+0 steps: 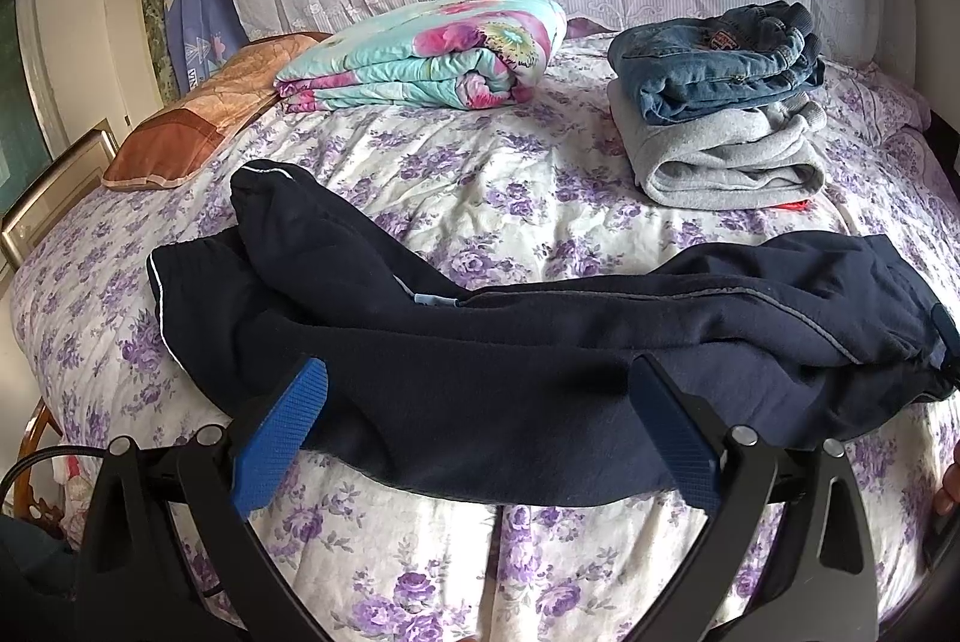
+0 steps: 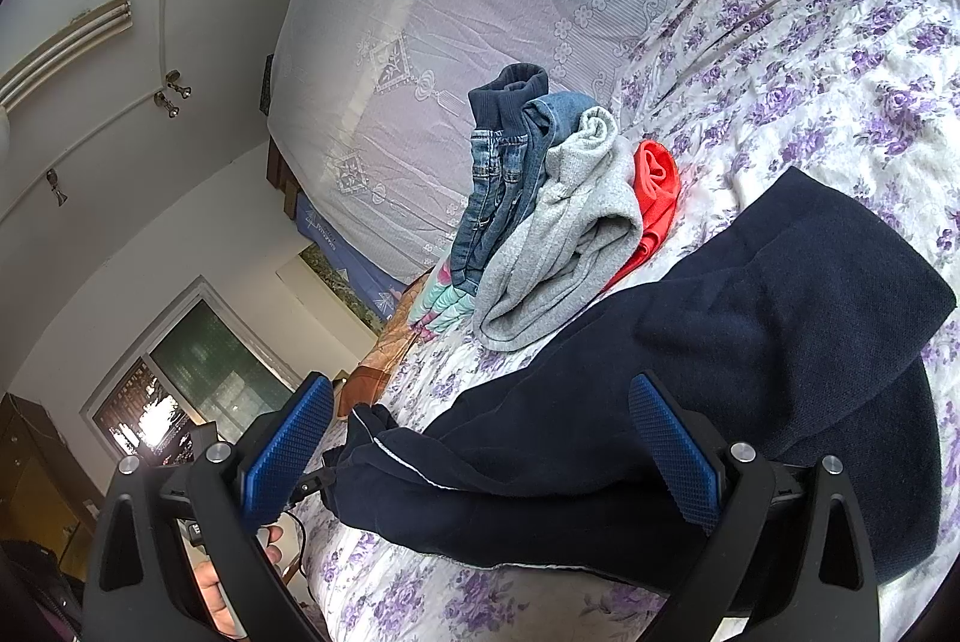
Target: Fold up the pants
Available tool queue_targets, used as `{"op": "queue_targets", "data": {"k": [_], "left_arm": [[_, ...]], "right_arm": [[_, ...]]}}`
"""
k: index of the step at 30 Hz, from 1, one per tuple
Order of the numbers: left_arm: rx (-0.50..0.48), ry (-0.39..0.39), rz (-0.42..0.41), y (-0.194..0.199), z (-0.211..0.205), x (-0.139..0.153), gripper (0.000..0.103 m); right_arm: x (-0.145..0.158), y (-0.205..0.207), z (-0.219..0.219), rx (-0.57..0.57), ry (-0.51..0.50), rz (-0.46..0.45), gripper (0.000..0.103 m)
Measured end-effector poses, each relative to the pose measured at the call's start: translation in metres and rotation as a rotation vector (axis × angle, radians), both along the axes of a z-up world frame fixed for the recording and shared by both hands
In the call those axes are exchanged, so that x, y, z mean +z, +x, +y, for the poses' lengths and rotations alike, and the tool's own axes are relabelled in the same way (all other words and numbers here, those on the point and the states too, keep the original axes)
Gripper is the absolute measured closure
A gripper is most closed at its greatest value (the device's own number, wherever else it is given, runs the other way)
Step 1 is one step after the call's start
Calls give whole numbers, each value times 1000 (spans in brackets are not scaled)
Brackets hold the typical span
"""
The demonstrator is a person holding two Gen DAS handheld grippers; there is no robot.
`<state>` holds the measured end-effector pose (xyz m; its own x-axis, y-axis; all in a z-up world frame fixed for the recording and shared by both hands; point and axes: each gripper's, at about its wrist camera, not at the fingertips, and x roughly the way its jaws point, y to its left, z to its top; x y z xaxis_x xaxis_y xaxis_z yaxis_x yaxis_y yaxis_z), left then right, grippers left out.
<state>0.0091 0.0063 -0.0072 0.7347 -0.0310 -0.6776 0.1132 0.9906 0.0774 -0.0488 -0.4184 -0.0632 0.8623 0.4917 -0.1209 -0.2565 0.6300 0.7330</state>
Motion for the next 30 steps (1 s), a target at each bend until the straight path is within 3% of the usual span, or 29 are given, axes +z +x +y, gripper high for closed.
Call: {"op": "queue_targets", "data": {"k": [3,6,11,17,21,25,30], "left_arm": [[1,-2,-2,0,0,0,5],[5,2,-4,2,1,1,5],[12,-11,-8,6,8,4,5],[33,-3,-45,8,21,11,5],[88,7,-69,24,57,26,5],[224,10,-43,63,129,41,5],[317,-41,19,115,200,38,5]], "right_arm": [[6,-5,0,-77,-51,11,3],[15,-15,7,-240,-186,49,3],[24,-19,25,-327,-345,57,4],[23,-21,23,-349,-351,71,3],[30,-29,20,-350,-377,119,4],[48,-43,-1,-416,-456,174,4],[41,-26,-47,-385,-388,358,4]]}}
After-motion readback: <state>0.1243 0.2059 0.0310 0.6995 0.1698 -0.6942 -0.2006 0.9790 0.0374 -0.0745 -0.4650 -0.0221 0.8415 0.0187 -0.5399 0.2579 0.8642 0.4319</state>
